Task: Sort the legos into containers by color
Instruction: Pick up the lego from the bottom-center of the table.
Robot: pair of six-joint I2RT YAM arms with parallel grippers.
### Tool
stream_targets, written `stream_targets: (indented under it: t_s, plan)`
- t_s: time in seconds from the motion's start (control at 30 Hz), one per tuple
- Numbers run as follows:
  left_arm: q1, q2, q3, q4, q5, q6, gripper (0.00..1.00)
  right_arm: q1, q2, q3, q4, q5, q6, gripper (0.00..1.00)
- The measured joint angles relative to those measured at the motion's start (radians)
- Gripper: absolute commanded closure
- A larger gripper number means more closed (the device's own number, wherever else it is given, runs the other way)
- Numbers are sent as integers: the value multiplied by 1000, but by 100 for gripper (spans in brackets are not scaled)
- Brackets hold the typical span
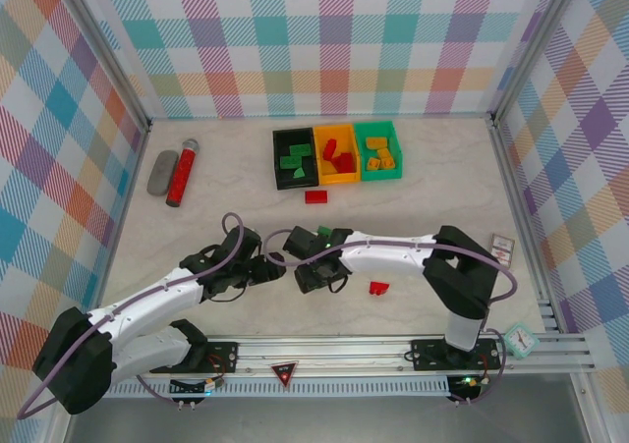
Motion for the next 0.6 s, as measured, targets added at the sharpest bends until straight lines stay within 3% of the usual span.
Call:
stream_targets:
  t_s: [0.13,0.37,0.6]
  plan:
    - [0,-3,0,0,0,0,19,19,64,45,-1,-7,2,41]
    - [0,-25,-1,0,-2,0,20,22,92,57,3,-7,9,62]
    - [0,-23,-1,1,-3,0,19,22,90,66,-7,13,2,63]
